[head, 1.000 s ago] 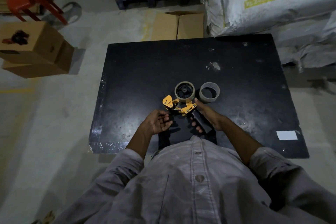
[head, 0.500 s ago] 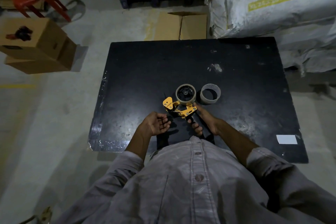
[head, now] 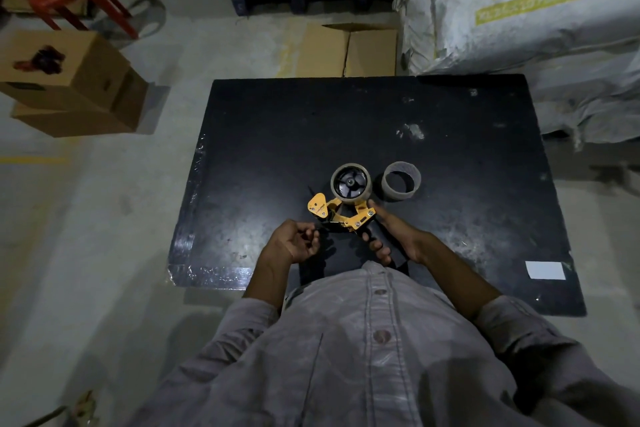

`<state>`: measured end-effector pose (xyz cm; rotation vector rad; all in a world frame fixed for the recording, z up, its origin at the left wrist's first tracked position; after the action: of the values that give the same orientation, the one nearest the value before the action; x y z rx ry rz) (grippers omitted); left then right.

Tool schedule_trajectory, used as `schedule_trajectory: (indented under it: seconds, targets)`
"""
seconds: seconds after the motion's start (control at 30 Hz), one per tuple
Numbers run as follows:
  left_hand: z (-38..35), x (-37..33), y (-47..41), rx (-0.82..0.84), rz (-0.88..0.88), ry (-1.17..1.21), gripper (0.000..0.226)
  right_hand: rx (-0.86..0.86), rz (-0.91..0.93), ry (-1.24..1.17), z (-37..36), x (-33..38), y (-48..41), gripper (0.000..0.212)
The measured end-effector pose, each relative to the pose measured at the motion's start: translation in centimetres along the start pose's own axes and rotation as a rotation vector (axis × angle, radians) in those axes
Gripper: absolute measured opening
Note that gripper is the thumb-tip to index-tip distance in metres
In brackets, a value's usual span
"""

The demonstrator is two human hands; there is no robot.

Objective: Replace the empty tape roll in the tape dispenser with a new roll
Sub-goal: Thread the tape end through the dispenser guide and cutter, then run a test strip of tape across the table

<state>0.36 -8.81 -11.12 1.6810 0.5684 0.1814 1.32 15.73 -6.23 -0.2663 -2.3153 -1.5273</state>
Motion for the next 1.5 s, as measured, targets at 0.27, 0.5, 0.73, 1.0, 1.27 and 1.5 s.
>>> schedule_trajectory:
  seconds: [0.27,0.5,0.73,1.0,1.27,1.5]
  targets:
    - [3.5,-1.7,0.1,-0.024,-0.056,0.174,0.036,-0.048,0.039,0.035,1.4,0.9,0.5,0.085]
    - [5.3,-4.8,1.3,-0.006,-0.135,-0.042,0.039,-0.077,0.105,0.002,2.8,1.8,2.1,0.084]
    - [4.4,-9.5,1.5,-0.054,-0.223,-0.367,0.032,-0.089,0.117,-0.006,3.5,1.7,3.1,0.087]
    - [1.2,-15.7,3.7,-0.113,-0.538,-0.844,0.011,-0.099,0.261,0.075,2.3,2.5,4.9,0.088]
    - [-3.0,-19.1,4.4,-0.216,-0.809,-1.212,0.031,-0.183,0.414,0.15,-1.4,0.2,5.4,0.065]
    - [-4.7,-20.5,1.6,-0.277,-0.974,-1.547,0.037,-0.4,0.467,0.171,-2.8,-3.0,3.4,0.053]
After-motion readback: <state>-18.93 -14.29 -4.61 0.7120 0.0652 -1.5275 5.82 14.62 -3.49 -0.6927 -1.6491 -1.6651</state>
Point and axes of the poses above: each hand's wrist, its own y-axis away from the middle knuckle, its own z-axis out of the back of the hand, x = y × z, the point moved 8 cm from there along -y, towards the middle knuckle, and after that the axes turned 1 degree about -y, right-handed, at the moved point
